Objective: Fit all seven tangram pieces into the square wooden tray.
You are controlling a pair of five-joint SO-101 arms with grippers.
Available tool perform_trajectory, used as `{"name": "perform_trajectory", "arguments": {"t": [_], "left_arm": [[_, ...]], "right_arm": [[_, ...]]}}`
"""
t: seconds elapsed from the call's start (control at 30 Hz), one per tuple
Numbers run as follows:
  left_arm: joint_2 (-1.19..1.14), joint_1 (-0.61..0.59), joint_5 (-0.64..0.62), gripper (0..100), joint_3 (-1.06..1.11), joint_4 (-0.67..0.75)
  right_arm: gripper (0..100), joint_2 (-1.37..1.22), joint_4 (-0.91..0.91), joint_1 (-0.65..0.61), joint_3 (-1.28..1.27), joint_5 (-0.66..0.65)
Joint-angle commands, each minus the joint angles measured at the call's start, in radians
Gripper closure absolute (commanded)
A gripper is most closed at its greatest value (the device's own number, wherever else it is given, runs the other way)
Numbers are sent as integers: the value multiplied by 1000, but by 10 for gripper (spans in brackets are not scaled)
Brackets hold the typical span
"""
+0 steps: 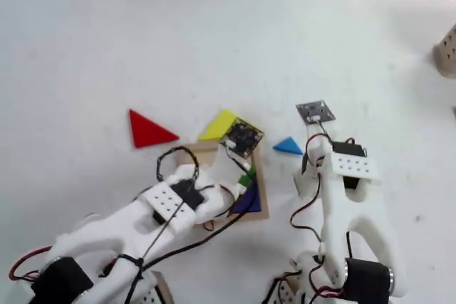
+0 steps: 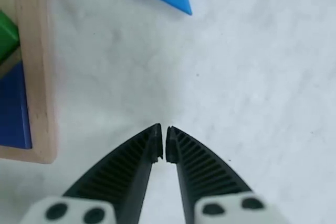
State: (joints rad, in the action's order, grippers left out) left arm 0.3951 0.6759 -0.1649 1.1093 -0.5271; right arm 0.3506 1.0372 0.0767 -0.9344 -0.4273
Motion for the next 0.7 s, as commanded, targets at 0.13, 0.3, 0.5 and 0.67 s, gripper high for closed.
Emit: {"name": "perform_trajectory", "arguments": {"t": [0.13,0.3,0.5,0.67], "left_arm": [[15,16,-11,980,14,28],[15,-2,-12,980,20,100],[15,-122,-118,980,-20,163],[-22,-105,-132,980,-28,258]], "right_arm": [[981,-1,-10,-7,6,-12],[981,-1,-12,-7,6,-12],[981,-1,-12,-7,6,-12],[981,-1,-12,-7,6,-12]]}}
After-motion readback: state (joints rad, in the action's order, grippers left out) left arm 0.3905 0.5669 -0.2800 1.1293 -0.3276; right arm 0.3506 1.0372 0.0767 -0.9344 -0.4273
